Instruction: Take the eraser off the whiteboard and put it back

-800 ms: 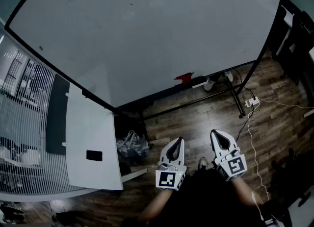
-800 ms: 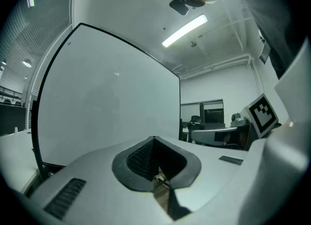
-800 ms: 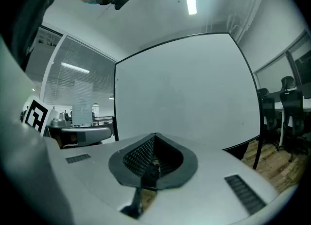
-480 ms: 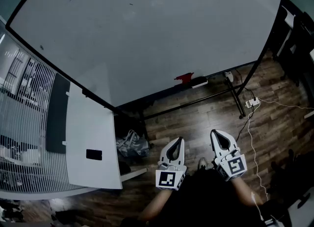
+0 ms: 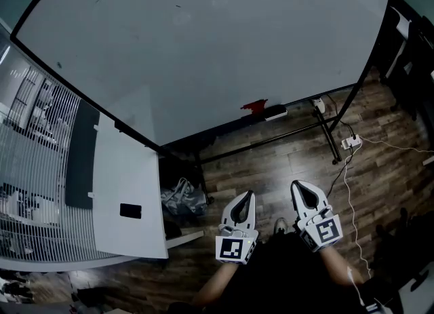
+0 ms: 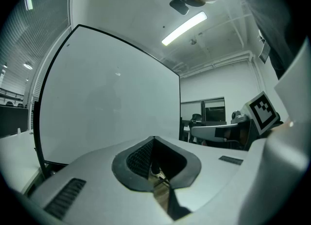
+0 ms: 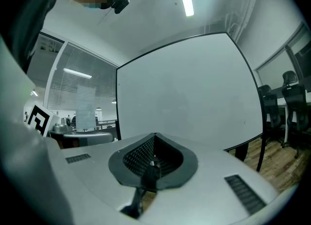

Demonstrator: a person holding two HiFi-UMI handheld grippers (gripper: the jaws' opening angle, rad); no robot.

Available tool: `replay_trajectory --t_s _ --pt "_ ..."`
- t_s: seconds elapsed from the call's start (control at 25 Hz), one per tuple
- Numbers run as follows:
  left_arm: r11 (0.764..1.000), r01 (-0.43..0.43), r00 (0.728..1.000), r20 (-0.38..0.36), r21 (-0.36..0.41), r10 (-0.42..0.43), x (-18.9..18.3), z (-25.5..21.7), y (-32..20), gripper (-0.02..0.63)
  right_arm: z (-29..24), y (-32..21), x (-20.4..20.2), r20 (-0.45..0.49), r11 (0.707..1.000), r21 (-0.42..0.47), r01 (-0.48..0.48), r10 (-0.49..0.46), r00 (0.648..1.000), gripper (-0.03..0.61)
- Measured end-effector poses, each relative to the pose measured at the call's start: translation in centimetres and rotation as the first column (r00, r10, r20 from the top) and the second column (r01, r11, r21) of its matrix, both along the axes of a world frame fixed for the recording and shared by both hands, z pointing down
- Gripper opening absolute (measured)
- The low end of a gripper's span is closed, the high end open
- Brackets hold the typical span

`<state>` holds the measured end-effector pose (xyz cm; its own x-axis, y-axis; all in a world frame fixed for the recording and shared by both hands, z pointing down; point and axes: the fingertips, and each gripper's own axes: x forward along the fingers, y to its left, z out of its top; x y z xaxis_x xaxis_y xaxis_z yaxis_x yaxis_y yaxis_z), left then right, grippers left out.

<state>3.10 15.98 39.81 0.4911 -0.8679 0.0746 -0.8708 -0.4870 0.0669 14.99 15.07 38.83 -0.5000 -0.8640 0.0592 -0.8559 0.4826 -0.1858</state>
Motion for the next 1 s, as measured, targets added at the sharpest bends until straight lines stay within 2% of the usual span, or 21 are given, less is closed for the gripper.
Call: replay_trajectory --t_s 0.24,0.4,0.6,0.76,1.0 --pt "1.0 0.019 1.0 0.006 0.002 -0.019 0.8 0.1 0.3 0.008 0.4 0.0 0.9 0.028 1.0 -0.018 0.018 -0.018 0.999 0.014" --pt "0.999 0.039 0.999 0.01 0.008 -0.039 1.8 -0.1 0.3 0.008 0.7 0.1 2.1 0.013 0.999 -0.02 0.043 -0.043 0.999 0.014" --pt "0.998 0.067 0.998 0.016 0.013 -0.068 3.4 -0.1 0.6 0.008 0.7 0.1 3.7 0.024 0.997 0.007 0.072 -0.072 0.997 0.014" --pt "0.997 0.081 0.996 0.021 0.006 -0.081 4.4 0.4 1.2 0.008 1.5 0.1 4.4 0.036 0.996 -0.02 0.092 -0.091 0.995 0.014" --pt "0.996 0.086 0.996 0.028 0.003 -0.086 5.3 0.7 1.1 0.008 1.8 0.0 5.2 0.067 0.996 0.001 0.086 -0.086 0.994 0.014"
